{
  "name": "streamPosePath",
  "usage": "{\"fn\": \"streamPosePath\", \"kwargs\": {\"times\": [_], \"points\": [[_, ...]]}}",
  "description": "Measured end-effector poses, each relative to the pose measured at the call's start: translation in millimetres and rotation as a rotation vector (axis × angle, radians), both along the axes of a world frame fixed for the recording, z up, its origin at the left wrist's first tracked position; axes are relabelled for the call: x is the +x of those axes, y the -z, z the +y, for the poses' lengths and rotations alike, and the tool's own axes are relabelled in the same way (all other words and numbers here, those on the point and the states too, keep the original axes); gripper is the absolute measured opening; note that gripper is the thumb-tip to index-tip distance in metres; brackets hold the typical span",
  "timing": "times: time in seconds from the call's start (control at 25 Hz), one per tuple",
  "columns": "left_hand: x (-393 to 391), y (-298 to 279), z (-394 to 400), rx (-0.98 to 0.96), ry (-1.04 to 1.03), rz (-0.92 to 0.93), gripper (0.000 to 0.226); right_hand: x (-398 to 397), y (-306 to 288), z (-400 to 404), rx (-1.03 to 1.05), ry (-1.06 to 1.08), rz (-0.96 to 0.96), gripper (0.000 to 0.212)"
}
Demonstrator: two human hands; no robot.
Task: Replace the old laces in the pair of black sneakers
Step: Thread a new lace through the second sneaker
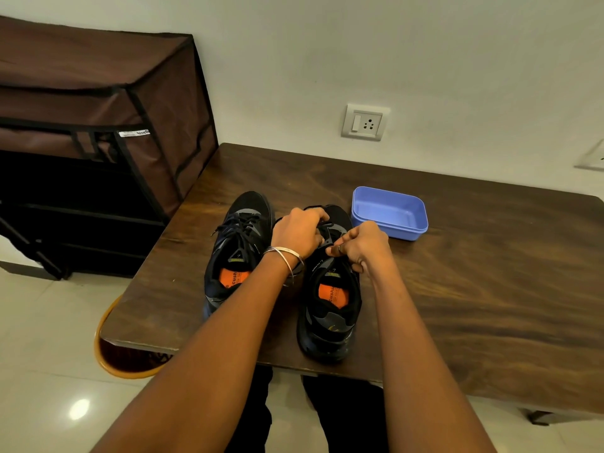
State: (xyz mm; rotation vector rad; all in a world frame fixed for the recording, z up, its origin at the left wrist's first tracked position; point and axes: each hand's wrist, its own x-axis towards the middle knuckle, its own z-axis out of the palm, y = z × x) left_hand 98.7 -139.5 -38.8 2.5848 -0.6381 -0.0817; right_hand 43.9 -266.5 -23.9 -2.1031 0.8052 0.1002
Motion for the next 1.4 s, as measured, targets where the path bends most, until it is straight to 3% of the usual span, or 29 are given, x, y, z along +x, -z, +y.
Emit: {"fn": "streamPosePath", "kwargs": {"times": [0.12, 0.24, 0.32, 0.48, 0.6, 0.68, 0.76, 0.8, 0.88, 0.96, 1.0, 1.08, 1.16, 1.28, 1.4], "points": [[-1.2, -4.4, -2.9, -0.199, -0.048, 0.117, 0.034, -1.3, -0.9, 0.2, 0.017, -0.017, -0.002, 0.021], [0.4, -15.6, -0.5, -0.658, -0.213, 0.346, 0.019, -1.5, -2.4, -1.6, 0.045, -0.018, 0.004, 0.018], [-0.7, -32.3, 7.6, -1.033, -0.255, 0.556, 0.023, 0.4, -2.2, -3.1, 0.046, -0.015, 0.027, 0.018], [5.2, -64.0, 32.4, -1.871, -0.081, 0.887, 0.031, 4.8, 1.3, -4.7, 0.04, 0.008, 0.037, 0.032], [6.2, -66.1, 40.3, -2.085, -0.009, 0.889, 0.034, 4.8, 2.8, -5.2, 0.013, 0.023, 0.07, 0.051], [5.3, -62.8, 45.2, -2.011, -0.014, 0.871, 0.034, 4.7, 1.4, -5.0, 0.043, 0.048, 0.083, 0.048], [8.0, -57.7, 47.3, -1.727, -0.099, 0.821, 0.031, 4.7, 0.4, -6.3, 0.051, 0.057, 0.091, 0.047], [8.3, -56.4, 48.7, -1.483, -0.175, 0.743, 0.029, 4.2, -0.2, -6.9, 0.055, 0.056, 0.088, 0.046], [9.9, -48.1, 50.0, -0.808, -0.269, 0.508, 0.034, 4.8, 0.0, -7.6, 0.055, 0.033, 0.085, 0.043], [7.8, -36.5, 46.2, -0.209, -0.161, 0.4, 0.044, 4.6, 1.7, -10.7, 0.072, 0.016, 0.067, 0.039], [8.3, -30.0, 42.1, -0.037, -0.091, 0.422, 0.047, 4.7, 3.4, -13.6, 0.081, 0.016, 0.048, 0.04], [5.9, -24.7, 31.5, 0.102, -0.054, 0.46, 0.051, 5.3, 7.6, -20.9, 0.054, 0.013, 0.013, 0.044], [6.3, -26.3, 22.3, 0.15, -0.134, 0.313, 0.054, 8.4, 12.3, -27.3, 0.004, 0.043, -0.023, 0.037], [5.9, -29.1, 7.2, 0.088, -0.286, 0.069, 0.028, 14.3, 15.6, -32.7, -0.119, 0.117, -0.067, 0.019], [6.4, -18.6, -6.1, -0.016, -0.285, 0.138, 0.021, 16.3, 14.1, -34.4, -0.15, 0.151, -0.121, 0.013]]}}
